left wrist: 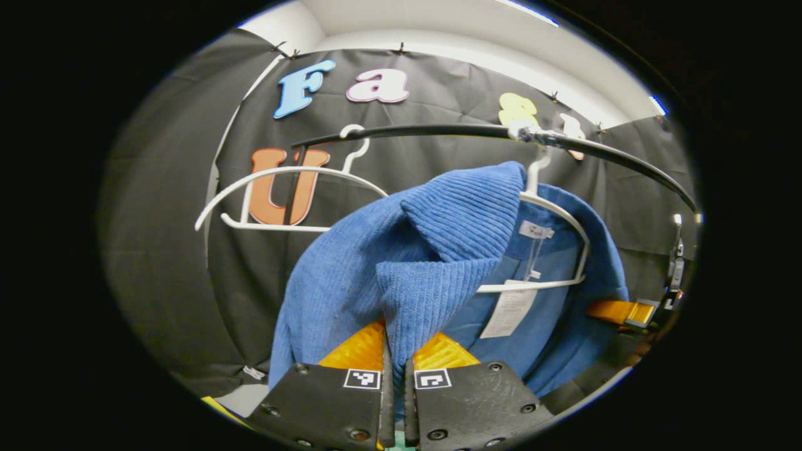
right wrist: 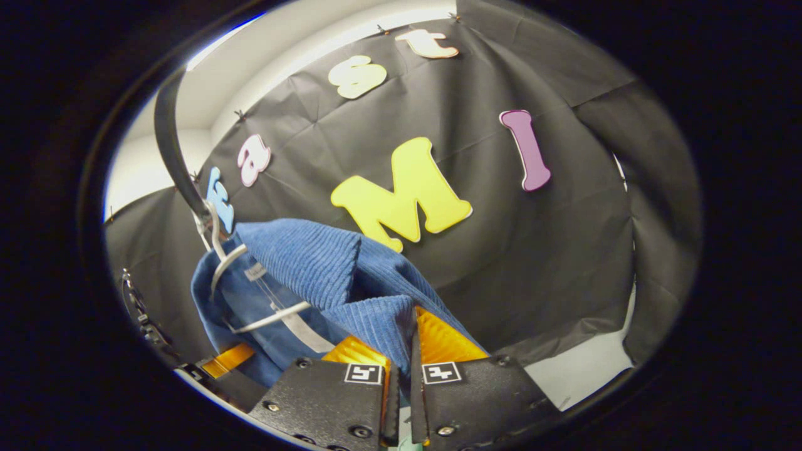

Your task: Grasp the clothes on the hanger with both hands and then place them into the laundry hamper below.

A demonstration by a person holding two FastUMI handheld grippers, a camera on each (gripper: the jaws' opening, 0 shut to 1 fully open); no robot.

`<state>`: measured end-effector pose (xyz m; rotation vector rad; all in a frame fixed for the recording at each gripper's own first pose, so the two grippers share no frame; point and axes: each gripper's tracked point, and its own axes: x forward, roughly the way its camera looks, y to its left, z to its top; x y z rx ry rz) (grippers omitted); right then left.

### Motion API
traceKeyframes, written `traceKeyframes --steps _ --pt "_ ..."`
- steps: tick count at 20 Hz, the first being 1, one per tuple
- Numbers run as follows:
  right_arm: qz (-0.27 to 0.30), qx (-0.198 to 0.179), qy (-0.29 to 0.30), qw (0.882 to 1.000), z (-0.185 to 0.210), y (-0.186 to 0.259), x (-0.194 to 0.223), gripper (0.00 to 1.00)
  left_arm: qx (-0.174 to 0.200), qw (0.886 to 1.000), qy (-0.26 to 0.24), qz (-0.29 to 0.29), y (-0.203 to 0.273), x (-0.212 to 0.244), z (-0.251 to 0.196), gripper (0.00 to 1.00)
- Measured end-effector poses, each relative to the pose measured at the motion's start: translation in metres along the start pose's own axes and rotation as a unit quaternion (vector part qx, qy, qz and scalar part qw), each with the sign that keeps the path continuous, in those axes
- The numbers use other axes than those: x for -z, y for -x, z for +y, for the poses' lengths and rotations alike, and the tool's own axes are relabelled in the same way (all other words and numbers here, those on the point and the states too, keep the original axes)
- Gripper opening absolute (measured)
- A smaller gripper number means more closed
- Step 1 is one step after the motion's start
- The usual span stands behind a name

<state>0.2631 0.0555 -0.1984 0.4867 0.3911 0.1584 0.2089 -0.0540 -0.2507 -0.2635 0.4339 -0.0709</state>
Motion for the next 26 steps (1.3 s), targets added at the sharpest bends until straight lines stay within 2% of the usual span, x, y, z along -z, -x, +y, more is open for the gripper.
traceKeyframes --steps 2,4,5,6,7,9,14,15,18,22,23,24,26 --pt "-0.008 -0.001 -0.008 1.000 0.000 -0.001 -0.010 0.10 0.011 1.000 0.022 0.009 0.003 -0.004 -0.002 0.10" --pt "-0.018 -0.006 -0.024 1.000 0.000 -0.004 -0.021 0.10 0.021 0.999 0.029 -0.001 0.007 -0.014 -0.001 0.03" --pt "-0.021 -0.006 -0.035 0.999 -0.001 -0.007 -0.026 0.09 0.022 0.999 0.027 -0.010 0.009 -0.023 0.002 0.03" --pt "-0.022 -0.006 -0.042 0.999 -0.004 -0.011 -0.030 0.09 0.019 0.999 0.023 -0.016 0.009 -0.030 0.007 0.07" --pt "-0.025 -0.007 -0.049 0.998 -0.004 -0.013 -0.034 0.10 0.016 0.999 0.021 -0.019 0.011 -0.035 0.012 0.03" --pt "-0.027 -0.010 -0.059 0.998 -0.004 -0.015 -0.040 0.10 0.011 0.999 0.026 -0.025 0.014 -0.043 0.021 0.07" --pt "-0.027 -0.030 -0.080 0.996 -0.001 -0.017 -0.048 0.08 -0.002 0.999 0.032 -0.040 0.020 -0.063 0.038 0.07" --pt "-0.025 -0.038 -0.091 0.995 -0.001 -0.017 -0.050 0.10 -0.003 0.999 0.030 -0.042 0.020 -0.068 0.040 0.03" --pt "-0.022 -0.049 -0.122 0.991 -0.007 -0.020 -0.058 0.10 -0.008 0.998 0.027 -0.052 0.020 -0.081 0.048 0.03" --pt "-0.027 -0.051 -0.119 0.991 -0.010 -0.027 -0.067 0.09 -0.017 0.998 0.013 -0.056 0.017 -0.096 0.054 0.03" --pt "-0.029 -0.050 -0.117 0.991 -0.010 -0.031 -0.071 0.09 -0.015 0.998 0.013 -0.056 0.016 -0.101 0.055 0.06" --pt "-0.028 -0.050 -0.116 0.992 -0.010 -0.033 -0.074 0.09 -0.013 0.998 0.010 -0.056 0.016 -0.108 0.058 0.02" --pt "-0.029 -0.052 -0.121 0.991 -0.011 -0.042 -0.080 0.09 -0.006 0.999 0.006 -0.052 0.014 -0.118 0.063 0.03"
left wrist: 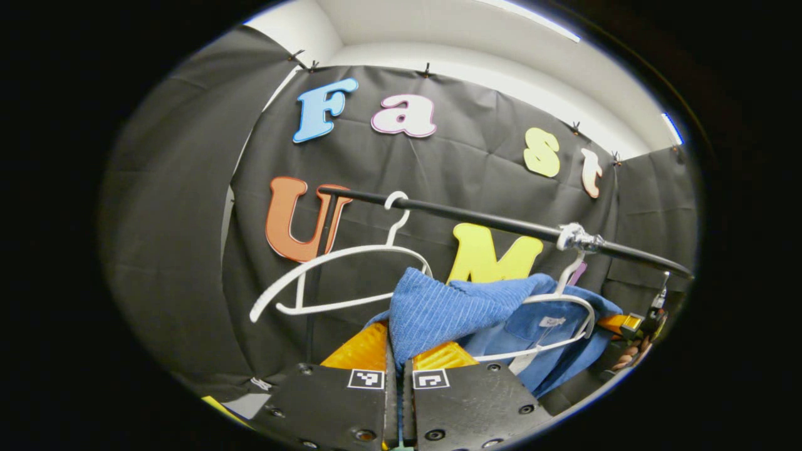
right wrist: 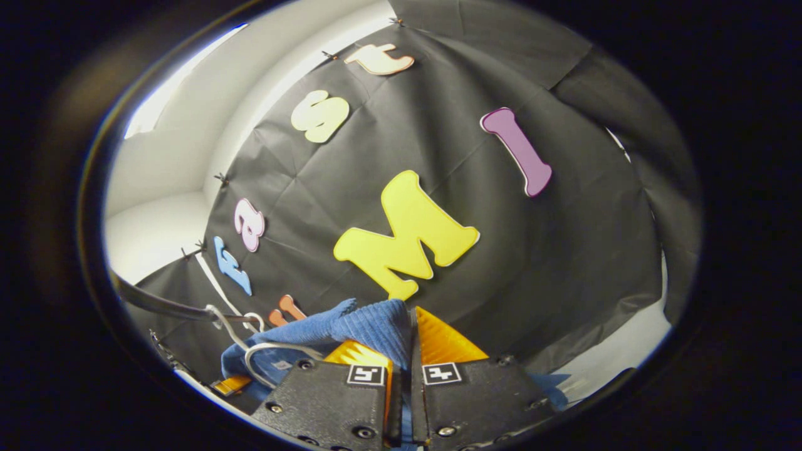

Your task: Grasp the clothes on the hanger with both hands and then place them into the laundry hamper below.

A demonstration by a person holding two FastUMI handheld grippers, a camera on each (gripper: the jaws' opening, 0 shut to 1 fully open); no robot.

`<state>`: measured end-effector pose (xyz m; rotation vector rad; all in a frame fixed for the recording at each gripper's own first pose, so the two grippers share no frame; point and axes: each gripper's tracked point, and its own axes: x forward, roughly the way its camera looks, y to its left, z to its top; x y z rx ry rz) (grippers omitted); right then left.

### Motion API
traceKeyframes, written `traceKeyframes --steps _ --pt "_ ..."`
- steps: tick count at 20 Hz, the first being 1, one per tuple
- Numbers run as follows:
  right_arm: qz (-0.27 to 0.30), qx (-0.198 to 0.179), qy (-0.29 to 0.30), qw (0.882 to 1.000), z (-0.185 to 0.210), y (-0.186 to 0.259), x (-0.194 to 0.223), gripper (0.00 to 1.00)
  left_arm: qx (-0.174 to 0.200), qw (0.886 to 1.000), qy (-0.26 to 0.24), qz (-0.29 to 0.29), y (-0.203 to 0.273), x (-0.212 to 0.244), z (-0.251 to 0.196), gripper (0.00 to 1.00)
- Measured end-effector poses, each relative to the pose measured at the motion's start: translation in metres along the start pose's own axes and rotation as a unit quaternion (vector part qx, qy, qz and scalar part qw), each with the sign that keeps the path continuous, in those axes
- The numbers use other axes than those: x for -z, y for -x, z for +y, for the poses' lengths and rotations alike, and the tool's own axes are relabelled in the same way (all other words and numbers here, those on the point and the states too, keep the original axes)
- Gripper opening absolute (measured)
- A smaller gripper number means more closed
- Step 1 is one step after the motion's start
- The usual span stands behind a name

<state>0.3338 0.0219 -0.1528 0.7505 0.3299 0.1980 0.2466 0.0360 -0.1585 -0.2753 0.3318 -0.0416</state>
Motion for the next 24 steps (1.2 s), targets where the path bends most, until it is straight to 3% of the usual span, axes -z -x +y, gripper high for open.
traceKeyframes --steps 1,8,9,10,11,12,17,20,21,22,24 --pt "0.002 -0.001 -0.004 1.000 -0.001 -0.004 0.000 0.09 0.002 1.000 -0.002 0.004 -0.002 -0.001 0.002 0.06" --pt "0.030 0.003 -0.013 0.999 -0.013 -0.029 0.008 0.09 0.008 0.999 -0.026 0.027 -0.013 -0.007 0.013 0.03" --pt "0.037 0.005 -0.016 0.999 -0.017 -0.033 0.013 0.09 0.002 0.999 -0.039 0.034 -0.017 -0.005 0.021 0.07" --pt "0.047 0.007 -0.017 0.999 -0.020 -0.035 0.019 0.09 0.000 0.998 -0.042 0.050 -0.022 0.004 0.027 0.03" --pt "0.051 0.011 -0.015 0.999 -0.023 -0.039 0.025 0.09 0.000 0.997 -0.043 0.062 -0.026 0.012 0.030 0.07" --pt "0.057 0.014 -0.012 0.998 -0.026 -0.042 0.030 0.07 0.002 0.997 -0.049 0.065 -0.030 0.015 0.032 0.02" --pt "0.069 0.019 -0.017 0.997 -0.035 -0.047 0.043 0.09 0.022 0.996 -0.056 0.066 -0.034 0.028 0.040 0.01" --pt "0.080 0.031 -0.017 0.996 -0.044 -0.050 0.058 0.08 0.011 0.995 -0.057 0.083 -0.035 0.048 0.050 0.05" --pt "0.085 0.039 -0.013 0.996 -0.049 -0.050 0.066 0.09 0.007 0.994 -0.056 0.090 -0.035 0.057 0.055 0.01" --pt "0.090 0.047 -0.010 0.995 -0.054 -0.050 0.073 0.09 0.004 0.994 -0.052 0.095 -0.034 0.066 0.058 0.05" --pt "0.101 0.063 -0.008 0.993 -0.068 -0.047 0.091 0.09 -0.001 0.993 -0.045 0.105 -0.033 0.083 0.064 0.01"
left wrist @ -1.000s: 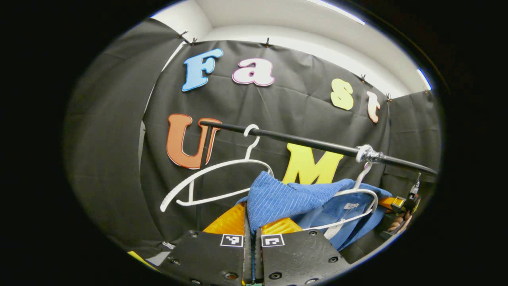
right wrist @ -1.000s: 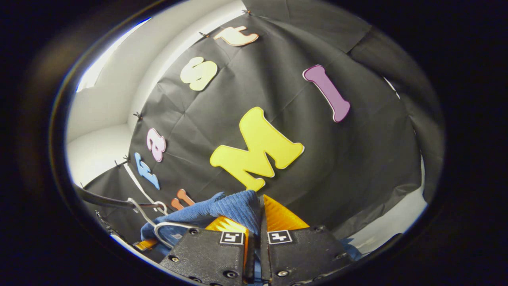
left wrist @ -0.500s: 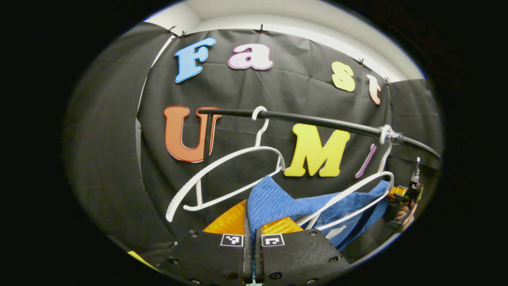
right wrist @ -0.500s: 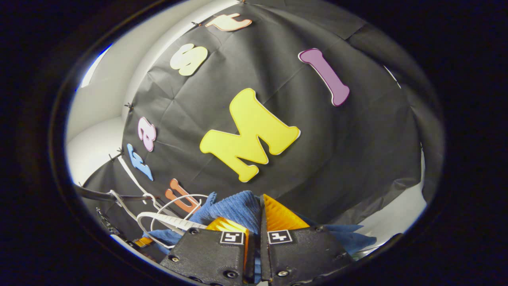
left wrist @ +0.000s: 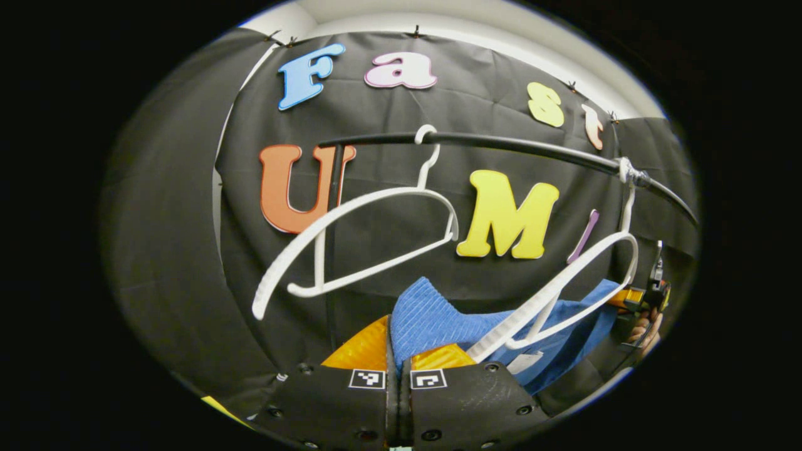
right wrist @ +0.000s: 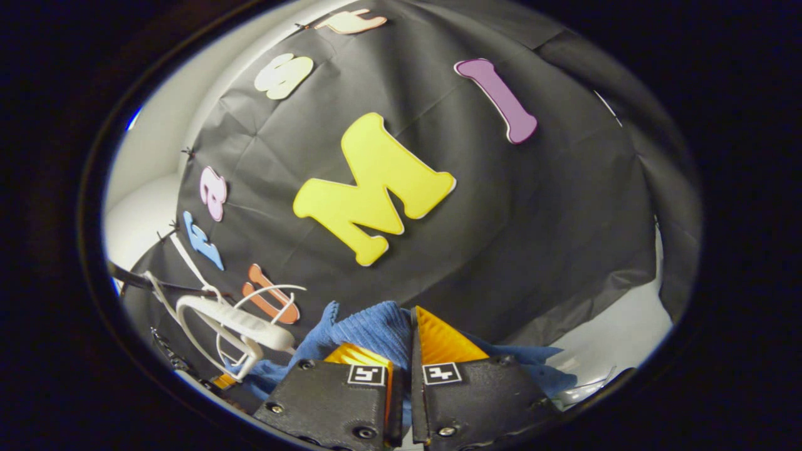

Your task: Grasp the clothes on the hanger with both hands and then place them into the laundry hamper below.

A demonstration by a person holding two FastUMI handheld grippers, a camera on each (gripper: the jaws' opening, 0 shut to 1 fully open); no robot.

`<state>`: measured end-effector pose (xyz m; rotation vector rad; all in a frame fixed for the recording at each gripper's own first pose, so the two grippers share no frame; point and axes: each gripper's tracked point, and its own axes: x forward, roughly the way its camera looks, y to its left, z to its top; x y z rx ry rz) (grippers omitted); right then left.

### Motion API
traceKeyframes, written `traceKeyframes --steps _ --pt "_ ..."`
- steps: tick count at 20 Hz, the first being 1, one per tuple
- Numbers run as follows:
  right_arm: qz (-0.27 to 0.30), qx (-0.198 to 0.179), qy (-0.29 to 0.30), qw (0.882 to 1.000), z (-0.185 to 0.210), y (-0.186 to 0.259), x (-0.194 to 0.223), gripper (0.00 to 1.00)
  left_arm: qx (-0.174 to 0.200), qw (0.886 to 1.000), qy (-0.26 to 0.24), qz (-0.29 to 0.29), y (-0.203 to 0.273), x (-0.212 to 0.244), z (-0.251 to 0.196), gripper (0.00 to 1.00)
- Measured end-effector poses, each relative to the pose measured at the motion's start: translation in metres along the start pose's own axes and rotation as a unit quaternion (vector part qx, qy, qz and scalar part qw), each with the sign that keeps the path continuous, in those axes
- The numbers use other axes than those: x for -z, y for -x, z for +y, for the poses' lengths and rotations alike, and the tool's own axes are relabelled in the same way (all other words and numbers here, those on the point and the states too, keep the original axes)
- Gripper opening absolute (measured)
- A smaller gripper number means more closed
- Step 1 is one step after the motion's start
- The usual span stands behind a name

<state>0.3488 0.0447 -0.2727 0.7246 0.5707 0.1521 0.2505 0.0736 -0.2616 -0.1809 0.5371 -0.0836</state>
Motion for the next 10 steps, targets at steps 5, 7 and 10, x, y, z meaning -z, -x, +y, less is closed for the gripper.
traceKeyframes --steps 5,7,10 --pt "0.028 0.034 -0.013 0.999 -0.024 0.002 0.044 0.09 -0.001 1.000 0.022 0.020 0.007 0.033 0.009 0.01" --pt "0.036 0.041 -0.021 0.998 -0.028 0.006 0.060 0.09 0.002 0.999 0.025 0.023 0.014 0.045 0.006 0.01" --pt "0.051 0.051 -0.027 0.997 -0.031 0.017 0.088 0.09 0.009 0.999 0.025 0.033 0.028 0.065 -0.002 0.01"
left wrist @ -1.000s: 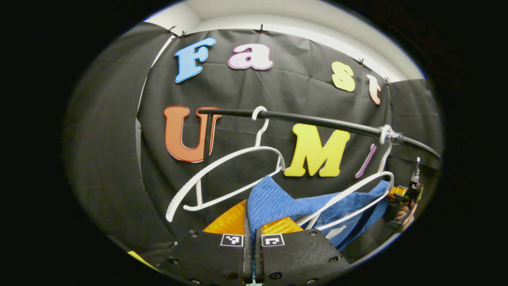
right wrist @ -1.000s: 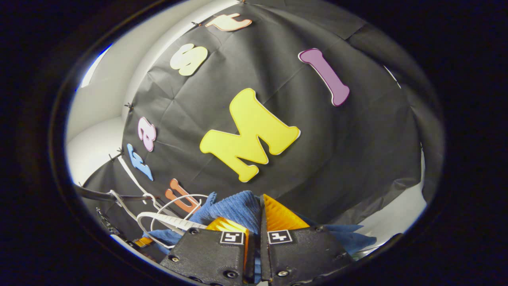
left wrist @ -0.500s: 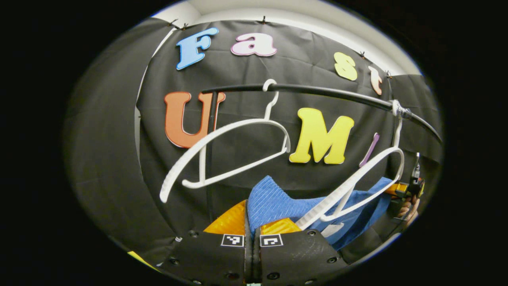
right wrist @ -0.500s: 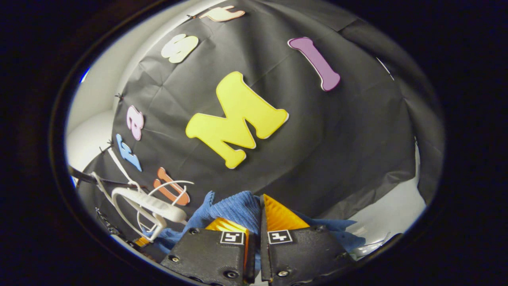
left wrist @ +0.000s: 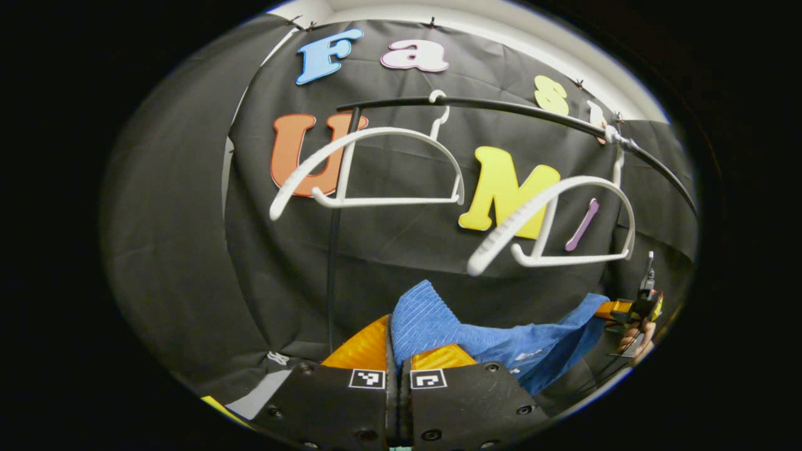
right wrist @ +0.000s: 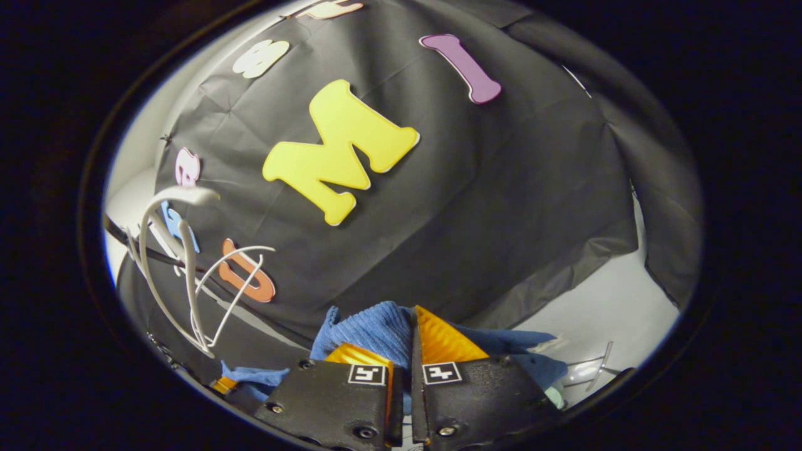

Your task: Grasp the clothes on the hanger with both hands and then place them into the laundry hamper below.

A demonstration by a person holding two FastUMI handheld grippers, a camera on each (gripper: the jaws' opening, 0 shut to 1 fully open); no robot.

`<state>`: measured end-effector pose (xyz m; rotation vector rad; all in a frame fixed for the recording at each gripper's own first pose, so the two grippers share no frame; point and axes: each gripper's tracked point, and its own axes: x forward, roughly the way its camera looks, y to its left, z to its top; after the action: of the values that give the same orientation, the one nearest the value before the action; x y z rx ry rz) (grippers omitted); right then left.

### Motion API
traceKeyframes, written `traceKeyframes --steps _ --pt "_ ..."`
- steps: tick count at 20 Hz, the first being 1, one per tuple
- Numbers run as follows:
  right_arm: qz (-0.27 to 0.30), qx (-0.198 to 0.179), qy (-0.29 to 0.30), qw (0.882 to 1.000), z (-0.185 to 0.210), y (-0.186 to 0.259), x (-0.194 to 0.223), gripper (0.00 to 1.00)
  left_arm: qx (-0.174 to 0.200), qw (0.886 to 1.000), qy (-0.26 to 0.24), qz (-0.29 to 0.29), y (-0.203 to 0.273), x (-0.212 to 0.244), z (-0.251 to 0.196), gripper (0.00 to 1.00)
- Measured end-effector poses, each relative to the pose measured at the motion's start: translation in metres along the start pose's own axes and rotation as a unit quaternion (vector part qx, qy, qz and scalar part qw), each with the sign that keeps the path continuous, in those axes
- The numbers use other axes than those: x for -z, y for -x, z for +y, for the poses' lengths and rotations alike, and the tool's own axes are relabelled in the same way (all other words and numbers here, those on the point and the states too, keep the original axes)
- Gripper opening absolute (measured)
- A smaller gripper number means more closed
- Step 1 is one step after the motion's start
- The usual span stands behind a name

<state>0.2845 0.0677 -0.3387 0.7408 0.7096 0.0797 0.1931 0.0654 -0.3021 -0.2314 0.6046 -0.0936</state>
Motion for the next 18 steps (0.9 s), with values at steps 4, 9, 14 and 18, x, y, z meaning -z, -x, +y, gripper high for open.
traceKeyframes --steps 4,9,14,18 --pt "0.019 0.022 0.002 1.000 -0.011 0.010 0.043 0.08 0.010 1.000 -0.007 0.020 0.014 0.028 -0.008 0.01" --pt "0.040 0.043 0.021 0.998 -0.018 0.032 0.097 0.08 0.029 0.998 -0.022 0.045 0.035 0.060 -0.025 0.01" --pt "0.039 0.052 0.030 0.997 -0.014 0.076 0.135 0.09 0.091 0.993 -0.056 0.054 0.057 0.075 -0.073 0.05" --pt "0.037 0.043 0.027 0.998 0.008 0.106 0.158 0.09 0.153 0.985 -0.068 0.050 0.075 0.082 -0.119 0.05"
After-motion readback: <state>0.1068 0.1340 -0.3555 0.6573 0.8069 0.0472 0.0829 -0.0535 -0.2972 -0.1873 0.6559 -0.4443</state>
